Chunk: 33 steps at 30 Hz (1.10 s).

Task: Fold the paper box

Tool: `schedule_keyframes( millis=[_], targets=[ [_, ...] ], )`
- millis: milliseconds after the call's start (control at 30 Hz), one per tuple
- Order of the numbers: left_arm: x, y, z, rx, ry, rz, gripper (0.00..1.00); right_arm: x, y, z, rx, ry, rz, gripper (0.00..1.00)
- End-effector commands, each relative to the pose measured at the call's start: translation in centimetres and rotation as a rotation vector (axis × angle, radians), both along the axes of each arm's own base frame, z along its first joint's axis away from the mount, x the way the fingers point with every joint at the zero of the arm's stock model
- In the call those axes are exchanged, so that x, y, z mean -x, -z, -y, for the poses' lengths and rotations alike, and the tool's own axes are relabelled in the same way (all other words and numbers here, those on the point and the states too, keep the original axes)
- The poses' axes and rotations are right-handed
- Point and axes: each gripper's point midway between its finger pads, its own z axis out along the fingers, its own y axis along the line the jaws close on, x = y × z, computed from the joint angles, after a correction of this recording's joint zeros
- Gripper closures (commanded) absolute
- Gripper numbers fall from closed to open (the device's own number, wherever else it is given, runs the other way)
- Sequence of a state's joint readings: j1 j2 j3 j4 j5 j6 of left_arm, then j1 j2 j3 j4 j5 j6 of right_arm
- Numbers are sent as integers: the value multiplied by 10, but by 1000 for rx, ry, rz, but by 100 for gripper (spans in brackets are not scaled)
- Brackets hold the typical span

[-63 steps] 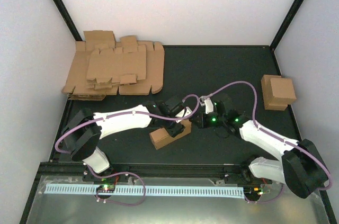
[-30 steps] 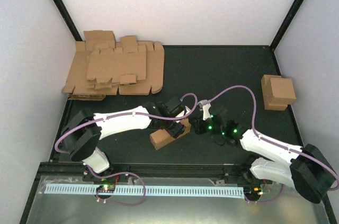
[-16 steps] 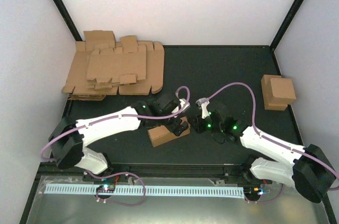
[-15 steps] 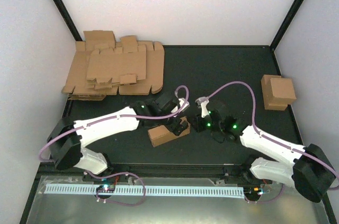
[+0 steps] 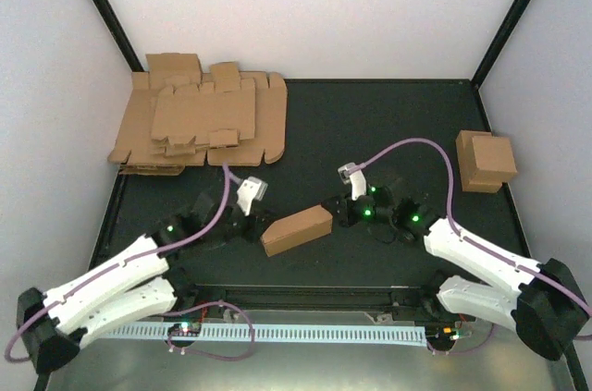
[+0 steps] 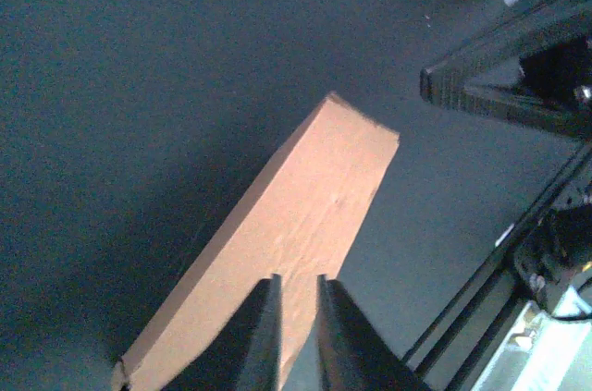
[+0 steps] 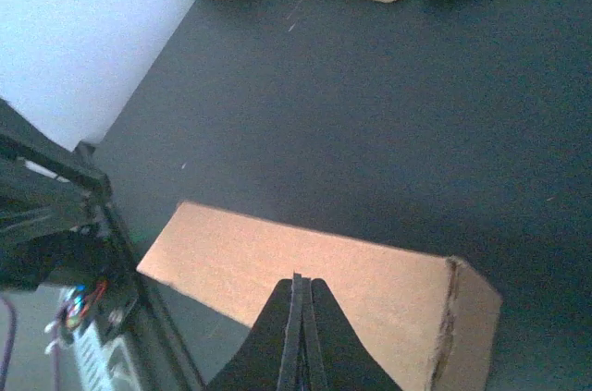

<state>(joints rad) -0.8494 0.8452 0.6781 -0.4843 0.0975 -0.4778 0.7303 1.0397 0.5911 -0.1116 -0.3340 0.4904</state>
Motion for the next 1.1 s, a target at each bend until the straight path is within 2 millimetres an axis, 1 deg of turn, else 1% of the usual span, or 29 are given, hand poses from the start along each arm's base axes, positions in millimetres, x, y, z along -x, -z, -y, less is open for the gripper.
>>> schedule_keyframes(
  millis=[0,100,233,367,433,533,567,633,700,733,833,900,967,1067],
  targets=[
    [19,-5,2,311,2,-98,97,21,-1,-19,-185,-162,-112,98],
    [24,2,-3,448,8,-135,99,25,1,-27,-265,-232,-181,98],
    [24,14,-2,510,27,-182,98,28,8,-35,-304,-295,-238,98],
    [22,7,0,547,53,-178,98,22,8,-36,-331,-311,-274,98],
    [20,0,-2,566,54,-167,99,17,5,-34,-338,-309,-279,98],
    [20,-5,-4,589,60,-168,98,9,3,-31,-320,-296,-281,98],
    [21,-3,-5,598,57,-180,98,8,5,-31,-312,-296,-286,98],
    [21,9,-5,612,50,-206,98,6,15,-31,-297,-292,-317,98],
    [24,24,-5,629,44,-243,98,6,29,-31,-291,-296,-365,98],
    [26,35,-5,626,41,-265,98,6,35,-31,-293,-299,-390,98],
    [30,53,-5,579,48,-296,99,7,54,-31,-283,-289,-447,98],
    [31,63,-5,550,48,-321,98,8,63,-30,-271,-281,-470,98],
    [31,70,-5,529,47,-343,98,7,62,-30,-269,-280,-469,98],
    [30,65,-1,512,73,-353,98,4,50,-31,-267,-283,-437,98]
  ],
)
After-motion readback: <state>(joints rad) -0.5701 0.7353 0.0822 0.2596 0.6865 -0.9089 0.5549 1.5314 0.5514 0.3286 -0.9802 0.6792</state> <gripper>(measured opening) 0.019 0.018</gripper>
